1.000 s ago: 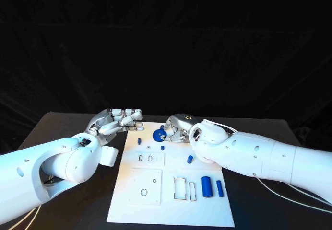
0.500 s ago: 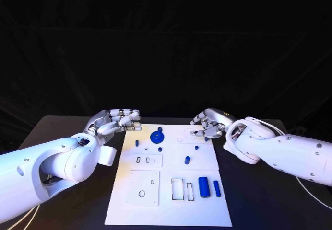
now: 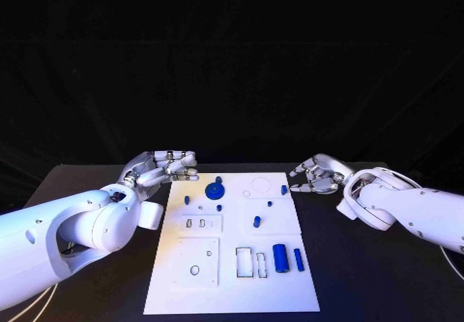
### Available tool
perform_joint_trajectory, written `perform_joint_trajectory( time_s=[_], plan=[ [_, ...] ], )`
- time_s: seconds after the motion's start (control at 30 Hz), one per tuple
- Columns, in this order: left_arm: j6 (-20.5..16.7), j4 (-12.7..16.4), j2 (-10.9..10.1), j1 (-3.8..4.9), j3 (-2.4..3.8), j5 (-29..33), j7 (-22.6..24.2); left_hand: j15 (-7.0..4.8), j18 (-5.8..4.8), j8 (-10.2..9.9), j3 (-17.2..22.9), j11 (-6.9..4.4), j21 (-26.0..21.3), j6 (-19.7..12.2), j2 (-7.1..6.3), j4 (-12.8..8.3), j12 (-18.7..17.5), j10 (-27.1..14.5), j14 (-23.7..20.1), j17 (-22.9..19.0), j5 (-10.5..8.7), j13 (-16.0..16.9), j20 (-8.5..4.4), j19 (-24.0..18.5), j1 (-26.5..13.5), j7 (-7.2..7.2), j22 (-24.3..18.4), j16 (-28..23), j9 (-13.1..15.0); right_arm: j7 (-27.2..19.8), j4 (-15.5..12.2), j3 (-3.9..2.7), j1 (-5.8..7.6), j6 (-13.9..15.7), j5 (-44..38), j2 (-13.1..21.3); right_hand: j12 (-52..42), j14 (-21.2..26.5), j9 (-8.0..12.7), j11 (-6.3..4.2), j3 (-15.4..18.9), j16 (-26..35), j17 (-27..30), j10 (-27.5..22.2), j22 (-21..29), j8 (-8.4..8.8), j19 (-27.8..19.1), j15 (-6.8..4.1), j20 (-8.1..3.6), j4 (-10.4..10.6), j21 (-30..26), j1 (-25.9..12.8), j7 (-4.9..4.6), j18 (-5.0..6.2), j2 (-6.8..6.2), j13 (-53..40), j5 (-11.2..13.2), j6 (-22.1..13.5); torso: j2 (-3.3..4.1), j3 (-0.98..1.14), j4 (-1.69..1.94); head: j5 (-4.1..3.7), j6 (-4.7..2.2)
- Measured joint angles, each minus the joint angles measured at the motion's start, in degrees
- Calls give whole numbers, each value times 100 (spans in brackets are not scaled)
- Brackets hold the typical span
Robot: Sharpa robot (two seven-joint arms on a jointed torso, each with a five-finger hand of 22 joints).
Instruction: Assemble the parts on the task board
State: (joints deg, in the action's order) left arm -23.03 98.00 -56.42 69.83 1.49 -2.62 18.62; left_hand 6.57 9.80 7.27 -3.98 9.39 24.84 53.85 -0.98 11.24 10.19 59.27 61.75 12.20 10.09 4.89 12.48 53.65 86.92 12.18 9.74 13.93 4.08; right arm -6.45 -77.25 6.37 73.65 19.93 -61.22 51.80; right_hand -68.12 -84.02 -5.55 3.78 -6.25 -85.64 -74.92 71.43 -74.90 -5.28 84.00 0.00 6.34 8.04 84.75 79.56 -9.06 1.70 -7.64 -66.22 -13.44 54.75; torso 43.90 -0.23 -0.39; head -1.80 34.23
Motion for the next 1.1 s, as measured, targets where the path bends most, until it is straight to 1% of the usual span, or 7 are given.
perform_joint_trajectory(
  time_s=[0.07,0.13,0.37,0.63,0.87,1.03,1.1],
  plan=[
    [6,-5,1,-1,0,0,-3,0,0,0,10,0,0,0,0,-10,0,0,0,6,0,0,0,0,0,0,0,0,0,-9,55,0,-22,0,-24,-35,0,0,14,13,24,0,0,-13,0,34,0,0,0,-24,0,33,-29,0,-30,26,-53,-46,2,7,-1,-1,-10],
    [12,-8,5,-1,-1,0,-5,0,0,0,10,0,0,0,23,-10,0,0,0,7,0,0,0,0,23,0,0,0,0,-10,106,-2,-38,1,-60,-73,0,0,31,31,25,0,0,-31,0,44,0,0,0,-68,0,72,-34,0,4,42,-118,-92,5,17,-2,-1,-16],
    [25,-18,14,-2,-2,0,-12,0,0,0,10,0,0,0,30,-10,0,0,0,6,0,-1,0,0,30,0,0,0,0,-4,273,-2,-129,6,-235,-252,0,0,38,31,-2,0,1,-31,-3,44,0,0,0,-127,12,168,-34,0,44,38,-273,-92,10,22,1,19,-5],
    [34,-30,24,-2,-2,0,-16,0,0,0,26,0,0,0,30,-26,0,0,0,10,0,-1,0,0,30,0,0,0,0,17,442,0,-216,15,-369,-466,0,0,38,70,-60,0,1,10,-4,44,0,0,0,-185,56,264,-22,0,143,-14,-273,-65,6,18,9,33,27],
    [37,-35,29,-3,-2,0,-19,0,0,0,26,0,0,0,30,-26,0,0,0,11,0,-1,0,0,30,0,0,0,0,46,531,0,-251,23,-432,-551,-67,0,33,41,-137,0,1,84,-4,-1,0,0,0,-210,95,294,-19,0,173,-59,-204,49,1,16,5,41,40],
    [39,-37,31,-3,-2,0,-23,0,0,0,26,0,0,0,30,-26,0,0,0,11,0,-2,0,0,30,0,0,0,0,73,584,0,-259,28,-448,-587,-113,0,20,-10,-281,0,2,136,-4,-67,0,0,0,-208,108,307,21,0,297,-113,-80,211,-2,16,0,40,43],
    [40,-38,32,-3,-2,0,-24,0,0,0,26,0,0,0,30,-26,0,0,0,11,0,-2,0,0,30,0,0,0,0,85,597,0,-260,29,-448,-594,-148,0,21,0,-314,0,2,168,-3,-68,0,0,0,-212,123,293,43,0,310,-135,-50,270,-2,16,1,32,44]
  ],
)
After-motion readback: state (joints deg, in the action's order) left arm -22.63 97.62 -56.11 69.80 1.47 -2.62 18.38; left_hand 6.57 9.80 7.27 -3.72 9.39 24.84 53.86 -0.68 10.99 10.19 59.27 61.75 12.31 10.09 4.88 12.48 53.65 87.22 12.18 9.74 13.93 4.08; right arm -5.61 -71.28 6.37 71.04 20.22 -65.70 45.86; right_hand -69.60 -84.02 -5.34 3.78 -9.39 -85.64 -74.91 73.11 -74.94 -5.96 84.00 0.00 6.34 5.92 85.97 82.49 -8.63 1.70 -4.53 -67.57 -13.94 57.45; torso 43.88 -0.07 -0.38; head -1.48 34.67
